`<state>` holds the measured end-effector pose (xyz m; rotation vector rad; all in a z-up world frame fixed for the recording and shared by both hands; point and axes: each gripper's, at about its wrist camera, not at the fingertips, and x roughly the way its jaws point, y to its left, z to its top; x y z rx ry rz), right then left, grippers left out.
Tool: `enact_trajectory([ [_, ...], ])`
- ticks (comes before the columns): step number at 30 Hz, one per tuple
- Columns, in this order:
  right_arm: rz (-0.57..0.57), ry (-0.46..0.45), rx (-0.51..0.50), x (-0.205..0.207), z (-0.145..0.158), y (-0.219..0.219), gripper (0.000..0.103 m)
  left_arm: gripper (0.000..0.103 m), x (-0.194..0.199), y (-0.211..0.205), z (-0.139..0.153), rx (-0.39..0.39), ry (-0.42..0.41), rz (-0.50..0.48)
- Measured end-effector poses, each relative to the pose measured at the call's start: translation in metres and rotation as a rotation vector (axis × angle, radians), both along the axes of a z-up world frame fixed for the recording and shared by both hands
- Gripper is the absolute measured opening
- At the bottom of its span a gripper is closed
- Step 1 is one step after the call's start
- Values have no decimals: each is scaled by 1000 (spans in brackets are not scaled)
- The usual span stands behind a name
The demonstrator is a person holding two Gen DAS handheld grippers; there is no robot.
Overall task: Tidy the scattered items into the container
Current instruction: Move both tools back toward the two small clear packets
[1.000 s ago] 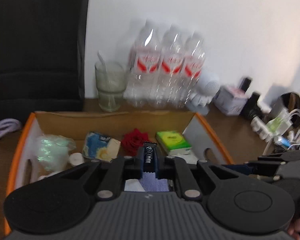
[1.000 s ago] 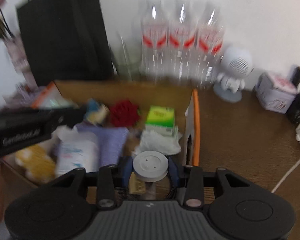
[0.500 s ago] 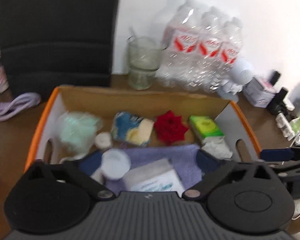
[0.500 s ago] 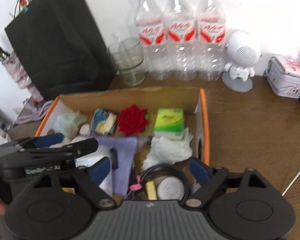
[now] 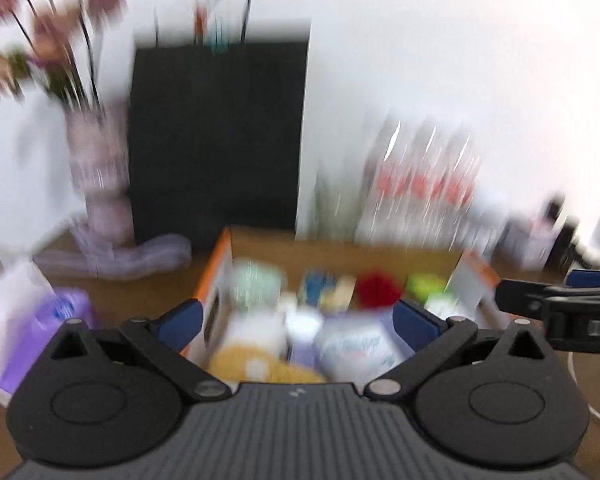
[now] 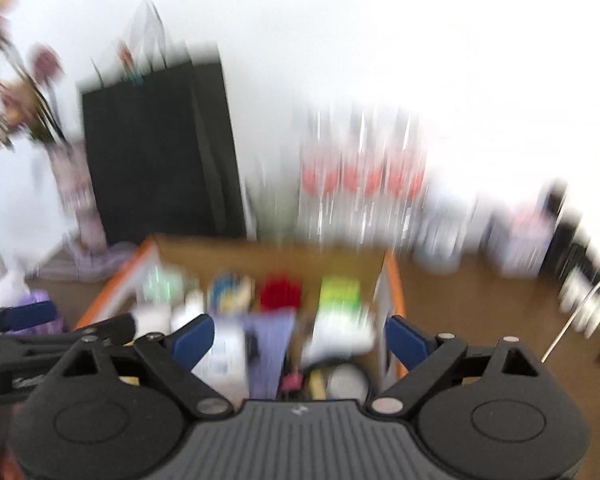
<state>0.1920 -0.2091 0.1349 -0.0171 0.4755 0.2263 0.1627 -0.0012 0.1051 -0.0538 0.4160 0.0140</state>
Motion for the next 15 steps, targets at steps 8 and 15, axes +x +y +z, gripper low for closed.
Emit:
enact_trajectory([
  [8, 16, -112, 25, -69, -10, 2, 102, 103, -66, 10, -7, -27, -101, -5],
  [15, 45, -134, 25, -192, -38, -15, 103, 103, -199, 9, -23, 64, -155, -89],
])
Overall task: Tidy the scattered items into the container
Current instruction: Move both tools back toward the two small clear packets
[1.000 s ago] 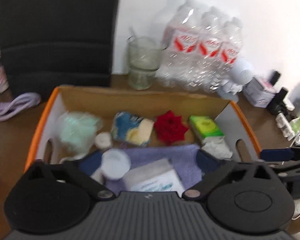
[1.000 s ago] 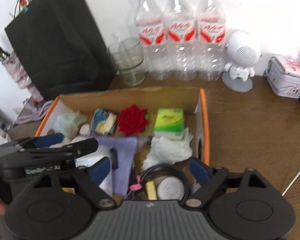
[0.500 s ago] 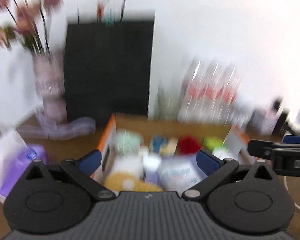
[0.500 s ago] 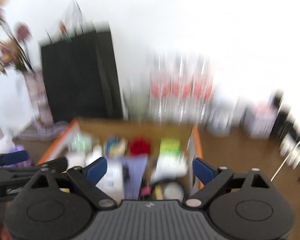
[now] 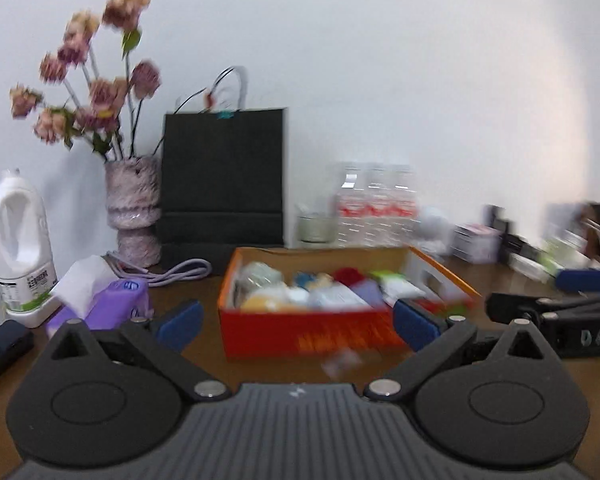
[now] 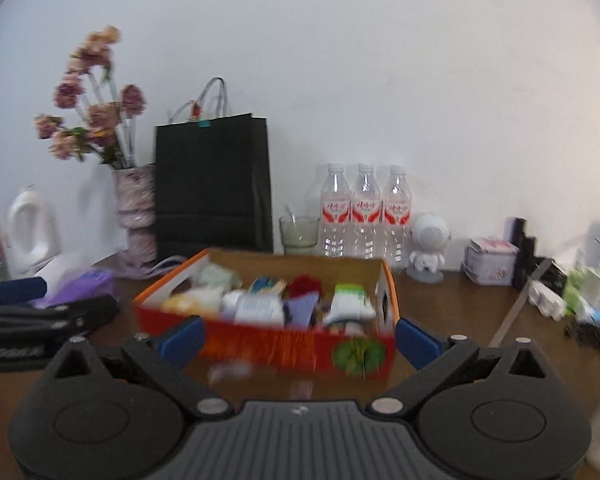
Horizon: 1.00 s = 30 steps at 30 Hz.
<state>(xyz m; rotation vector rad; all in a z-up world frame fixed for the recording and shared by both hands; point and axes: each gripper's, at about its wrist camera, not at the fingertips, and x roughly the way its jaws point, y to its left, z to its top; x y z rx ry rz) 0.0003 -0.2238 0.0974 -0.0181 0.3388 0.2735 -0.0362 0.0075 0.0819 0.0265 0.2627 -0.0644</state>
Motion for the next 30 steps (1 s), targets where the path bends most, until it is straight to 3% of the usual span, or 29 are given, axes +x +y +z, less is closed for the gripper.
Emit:
enact_trajectory([
  [8, 34, 14, 38, -149, -51, -19, 103, 103, -143, -8, -40, -21, -24, 23],
  [12, 44, 3, -7, -172, -55, -18, 103, 103, -160, -9, -42, 9, -34, 11],
  [15, 37, 7, 19, -173, -56, -20, 103, 103, -162, -6, -41, -21, -36, 15],
  [23, 21, 70, 44, -131, -55, -26, 96, 103, -114, -5, -45, -56, 52, -8],
  [26, 35, 130, 28, -93, -51, -20, 88, 103, -71, -7, -41, -41, 99, -62],
  [30, 48, 227, 24, -27, -50, -7, 80, 103, 5, -11, -41, 41, 182, -159],
])
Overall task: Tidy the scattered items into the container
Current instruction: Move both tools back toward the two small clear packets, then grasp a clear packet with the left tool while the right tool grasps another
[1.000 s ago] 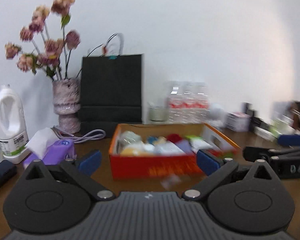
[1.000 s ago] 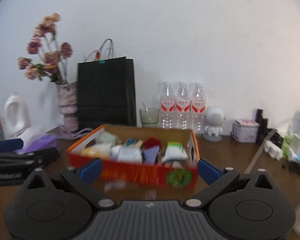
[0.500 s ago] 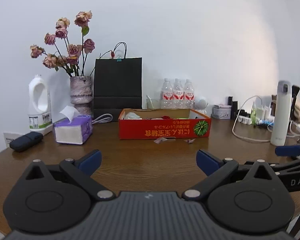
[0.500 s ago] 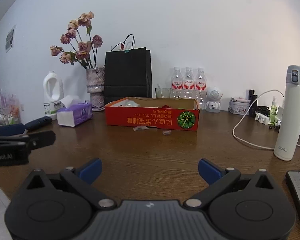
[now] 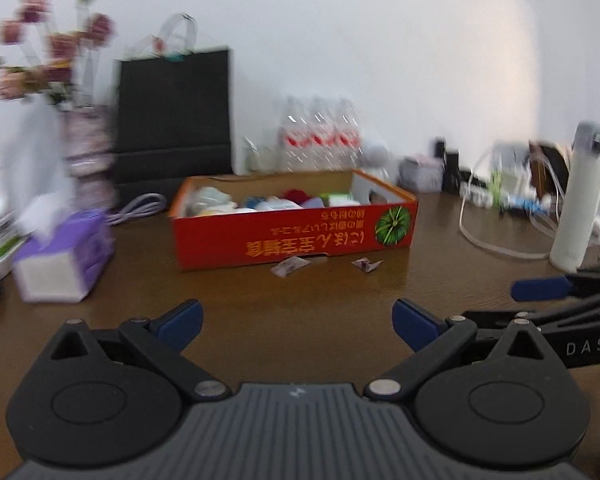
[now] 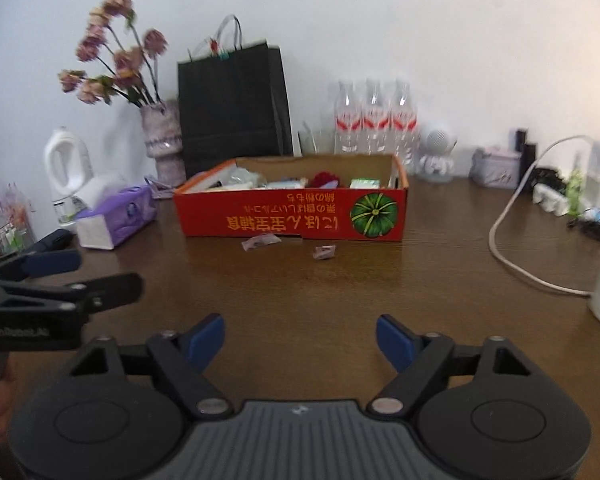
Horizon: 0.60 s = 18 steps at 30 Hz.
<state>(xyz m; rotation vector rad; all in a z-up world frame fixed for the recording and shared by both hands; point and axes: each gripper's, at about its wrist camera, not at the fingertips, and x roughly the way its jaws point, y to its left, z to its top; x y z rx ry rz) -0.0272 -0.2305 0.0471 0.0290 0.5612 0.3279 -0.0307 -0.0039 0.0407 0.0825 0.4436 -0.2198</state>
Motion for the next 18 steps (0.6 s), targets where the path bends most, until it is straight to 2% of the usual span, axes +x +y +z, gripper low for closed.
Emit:
enact_trajectory([
  [3, 14, 38, -13, 46, -5, 13, 71, 92, 57, -2, -8, 50, 52, -63],
  [5, 30, 59, -29, 75, -8, 19, 59, 82, 91, -3, -14, 59, 89, -95],
  [6, 33, 67, -40, 88, -10, 23, 58, 78, 107, -3, -18, 57, 110, -111],
  [9, 35, 79, -71, 122, -15, 31, 55, 76, 145, -3, -27, 38, 168, -149],
  [13, 48, 102, -97, 157, -23, 40, 44, 65, 179, -4, -39, 29, 214, -173],
  [18, 55, 122, -126, 174, -33, 46, 33, 55, 192, -6, -48, 35, 226, -178],
])
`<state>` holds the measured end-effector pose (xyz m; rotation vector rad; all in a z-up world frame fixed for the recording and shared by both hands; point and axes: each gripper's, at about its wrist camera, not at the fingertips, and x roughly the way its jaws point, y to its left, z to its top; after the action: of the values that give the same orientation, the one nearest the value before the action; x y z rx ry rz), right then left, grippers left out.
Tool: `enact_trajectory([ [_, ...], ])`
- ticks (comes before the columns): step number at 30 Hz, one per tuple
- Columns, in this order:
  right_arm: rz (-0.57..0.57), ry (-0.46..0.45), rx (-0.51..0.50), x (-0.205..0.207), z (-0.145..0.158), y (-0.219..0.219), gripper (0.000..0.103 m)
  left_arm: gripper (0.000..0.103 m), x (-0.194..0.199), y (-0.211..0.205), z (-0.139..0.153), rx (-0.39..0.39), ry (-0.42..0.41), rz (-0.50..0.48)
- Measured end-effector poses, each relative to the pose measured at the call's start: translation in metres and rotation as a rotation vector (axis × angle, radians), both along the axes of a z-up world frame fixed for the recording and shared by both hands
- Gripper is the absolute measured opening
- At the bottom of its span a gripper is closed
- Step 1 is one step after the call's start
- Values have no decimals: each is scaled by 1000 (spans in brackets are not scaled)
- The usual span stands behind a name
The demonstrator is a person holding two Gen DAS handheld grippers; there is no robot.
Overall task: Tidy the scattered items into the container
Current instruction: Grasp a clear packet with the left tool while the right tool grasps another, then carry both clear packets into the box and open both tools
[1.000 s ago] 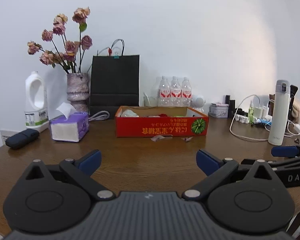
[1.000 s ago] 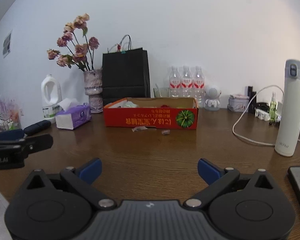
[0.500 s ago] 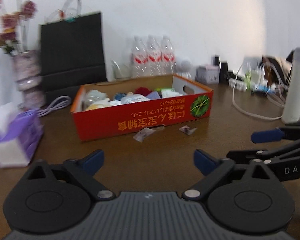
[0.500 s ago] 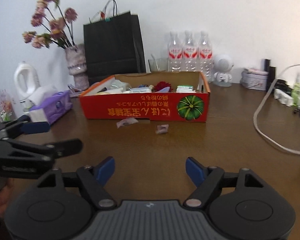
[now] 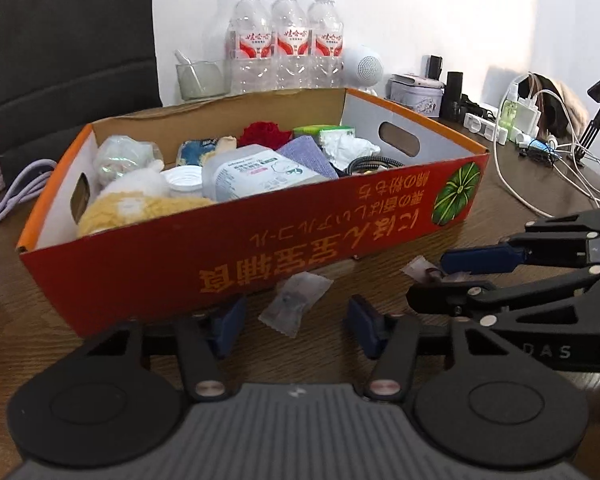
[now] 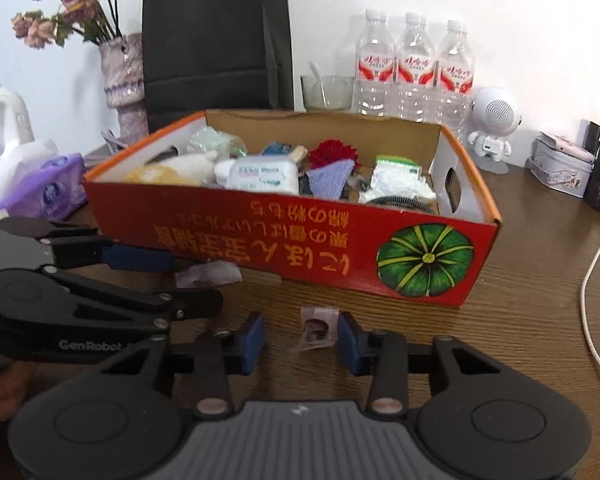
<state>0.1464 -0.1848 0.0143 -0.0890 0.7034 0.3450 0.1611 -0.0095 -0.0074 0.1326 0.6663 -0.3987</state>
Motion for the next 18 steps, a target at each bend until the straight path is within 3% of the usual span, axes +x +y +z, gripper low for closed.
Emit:
enact_trajectory([
  [2, -8, -10, -7, -1, -1, 0, 27, 48, 2, -1, 0, 6, -4, -9],
  [4, -13, -19, -4, -3, -2, 0, 21, 25, 1, -1, 0, 5, -10, -1],
  [9, -15, -39, -1, -8, -3, 0, 16, 21, -8, -3, -1, 11, -38, 32],
  [13, -23, -69, 17, -23, 7, -3, 15, 20, -30, -5, 8, -37, -43, 50],
  [18, -42, -179, 71, -61, 34, -11, 15, 20, -87, -3, 43, -88, -213, 169],
])
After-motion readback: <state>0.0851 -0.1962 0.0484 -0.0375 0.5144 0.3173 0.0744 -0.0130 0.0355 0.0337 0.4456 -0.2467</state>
